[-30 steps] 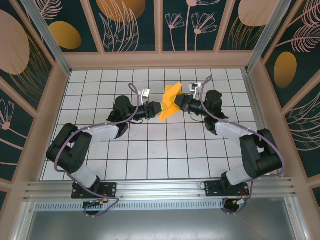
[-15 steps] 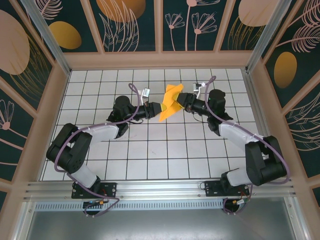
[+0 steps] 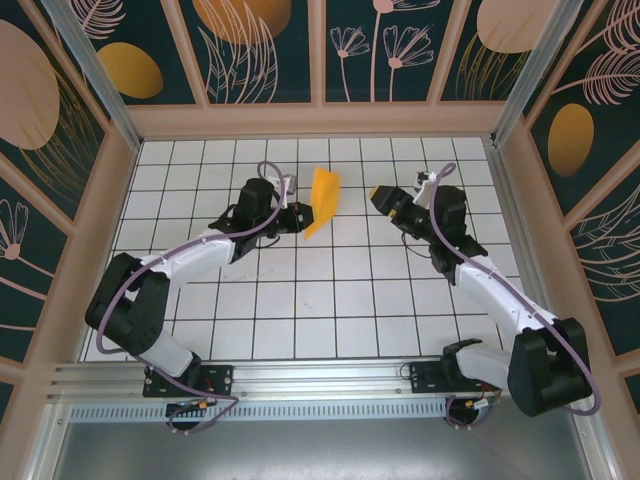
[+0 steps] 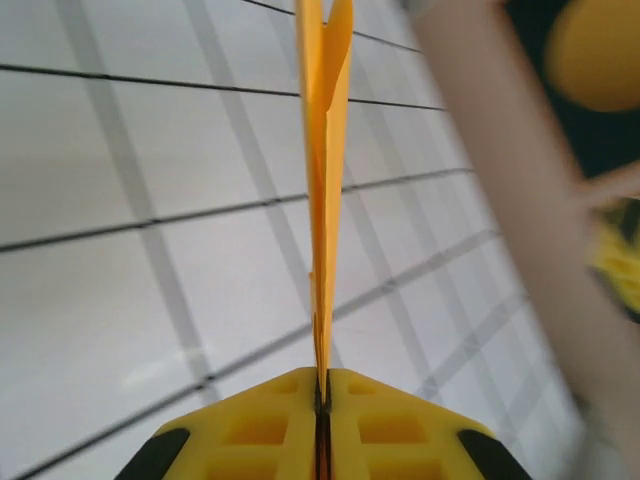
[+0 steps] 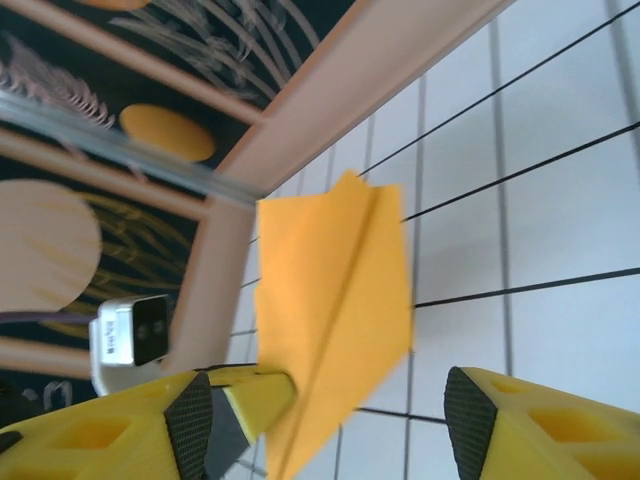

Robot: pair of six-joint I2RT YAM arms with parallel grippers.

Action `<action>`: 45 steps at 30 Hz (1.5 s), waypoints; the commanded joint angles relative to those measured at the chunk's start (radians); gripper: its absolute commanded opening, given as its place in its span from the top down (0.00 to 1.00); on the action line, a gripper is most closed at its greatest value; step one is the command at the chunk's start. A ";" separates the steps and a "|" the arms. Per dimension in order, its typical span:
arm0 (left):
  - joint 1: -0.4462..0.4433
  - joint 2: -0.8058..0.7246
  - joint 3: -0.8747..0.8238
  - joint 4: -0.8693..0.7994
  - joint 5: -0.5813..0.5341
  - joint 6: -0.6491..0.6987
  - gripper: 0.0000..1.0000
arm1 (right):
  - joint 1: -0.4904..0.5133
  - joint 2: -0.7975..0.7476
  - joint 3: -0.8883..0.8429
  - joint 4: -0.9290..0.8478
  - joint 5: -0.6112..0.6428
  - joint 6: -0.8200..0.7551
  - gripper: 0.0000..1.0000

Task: Fold a paper plane with a square sheet of paper (pick it up from the middle)

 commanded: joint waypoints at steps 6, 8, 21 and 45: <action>-0.010 0.006 0.151 -0.474 -0.720 0.292 0.89 | -0.005 -0.081 -0.062 -0.145 0.275 -0.014 0.31; -0.022 0.042 0.171 -0.502 -0.816 0.299 0.88 | -0.004 -0.080 -0.067 -0.154 0.291 -0.008 0.31; -0.133 0.357 0.280 -0.578 -1.032 0.266 0.86 | -0.014 -0.081 -0.077 -0.180 0.311 0.010 0.30; -0.071 0.150 0.231 -0.453 -0.579 0.149 0.31 | 0.109 0.124 0.058 -0.229 0.345 -0.028 0.31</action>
